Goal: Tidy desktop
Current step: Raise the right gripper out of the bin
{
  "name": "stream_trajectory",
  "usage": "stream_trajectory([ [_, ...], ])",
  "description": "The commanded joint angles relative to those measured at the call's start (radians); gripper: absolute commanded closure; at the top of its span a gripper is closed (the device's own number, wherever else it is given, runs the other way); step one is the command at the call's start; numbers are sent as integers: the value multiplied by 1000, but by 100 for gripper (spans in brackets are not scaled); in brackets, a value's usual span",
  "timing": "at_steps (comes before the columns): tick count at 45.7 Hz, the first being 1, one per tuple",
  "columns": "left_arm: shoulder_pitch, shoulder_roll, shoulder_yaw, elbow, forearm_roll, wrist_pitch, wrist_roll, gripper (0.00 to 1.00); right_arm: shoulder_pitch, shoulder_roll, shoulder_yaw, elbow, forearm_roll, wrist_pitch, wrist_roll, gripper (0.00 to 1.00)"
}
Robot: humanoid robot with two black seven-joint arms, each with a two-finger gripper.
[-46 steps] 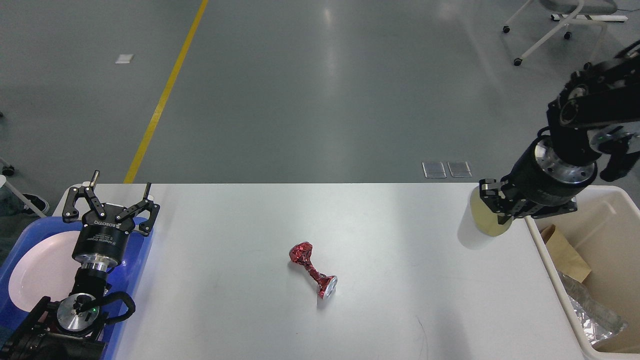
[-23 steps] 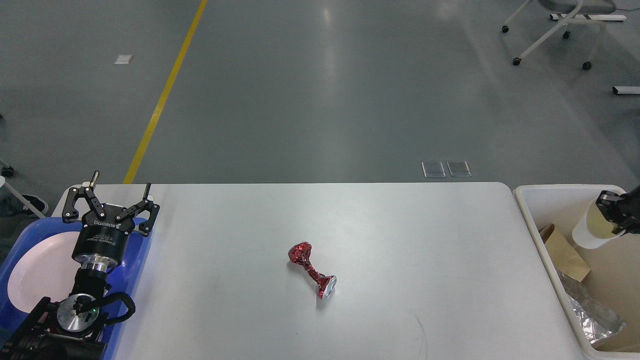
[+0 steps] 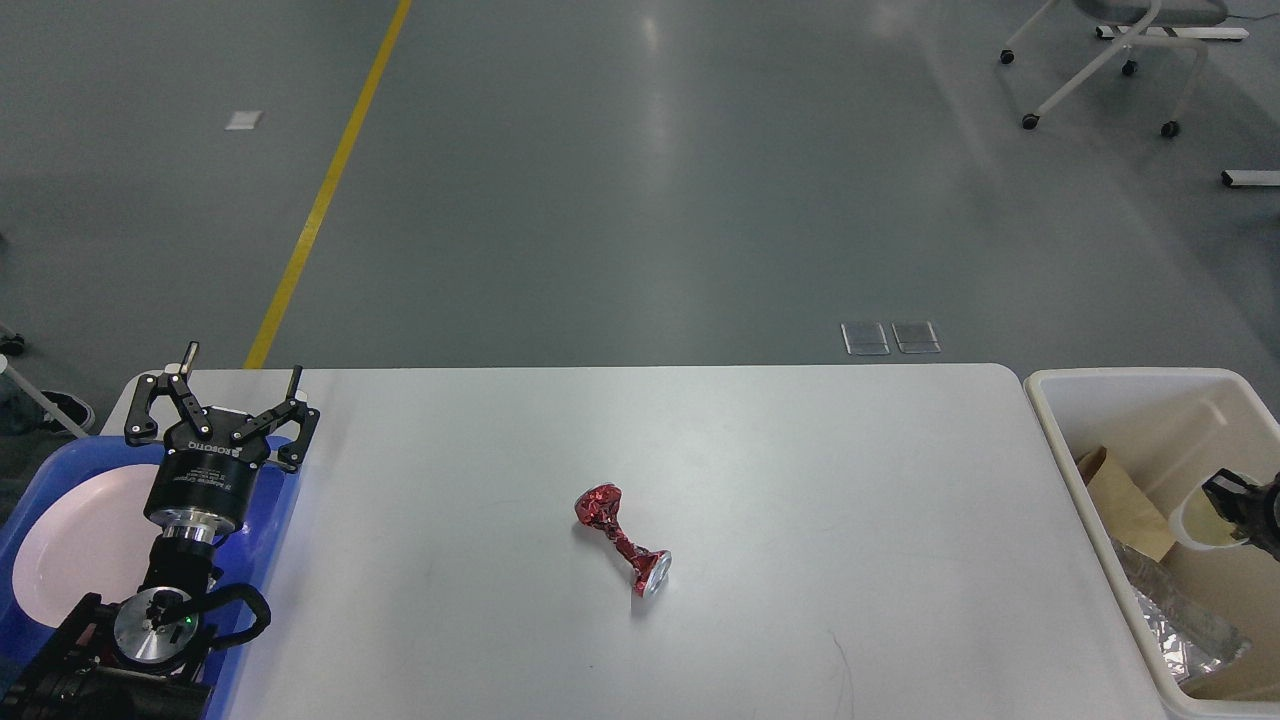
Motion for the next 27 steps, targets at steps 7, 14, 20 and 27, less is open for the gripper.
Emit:
stream_trajectory([
  [7, 0, 0, 0, 0, 0, 0, 0, 4, -181, 138, 11, -116, 9, -201, -2, 100],
  [14, 0, 0, 0, 0, 0, 0, 0, 4, -219, 174, 11, -118, 9, -266, -8, 100],
  [20, 0, 0, 0, 0, 0, 0, 0, 4, -224, 179, 9, -118, 9, -269, -9, 100],
  [27, 0, 0, 0, 0, 0, 0, 0, 4, -224, 181, 11, -118, 9, -272, -11, 100],
])
